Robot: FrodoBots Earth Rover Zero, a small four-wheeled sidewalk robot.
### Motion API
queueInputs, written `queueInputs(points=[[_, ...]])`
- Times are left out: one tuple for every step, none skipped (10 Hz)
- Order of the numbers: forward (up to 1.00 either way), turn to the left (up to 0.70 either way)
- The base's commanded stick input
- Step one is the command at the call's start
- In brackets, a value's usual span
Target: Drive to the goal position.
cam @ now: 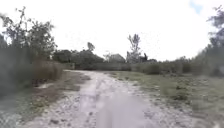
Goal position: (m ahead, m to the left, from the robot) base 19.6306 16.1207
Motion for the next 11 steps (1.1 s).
queueInputs(points=[[1.0,0.0],[1.0,0.0],[1.0,0.0],[1.0,0.0],[1.0,0.15],[1.0,0.16],[1.0,0.0],[1.0,0.0],[1.0,0.0],[1.0,0.0],[1.0,0.0]])
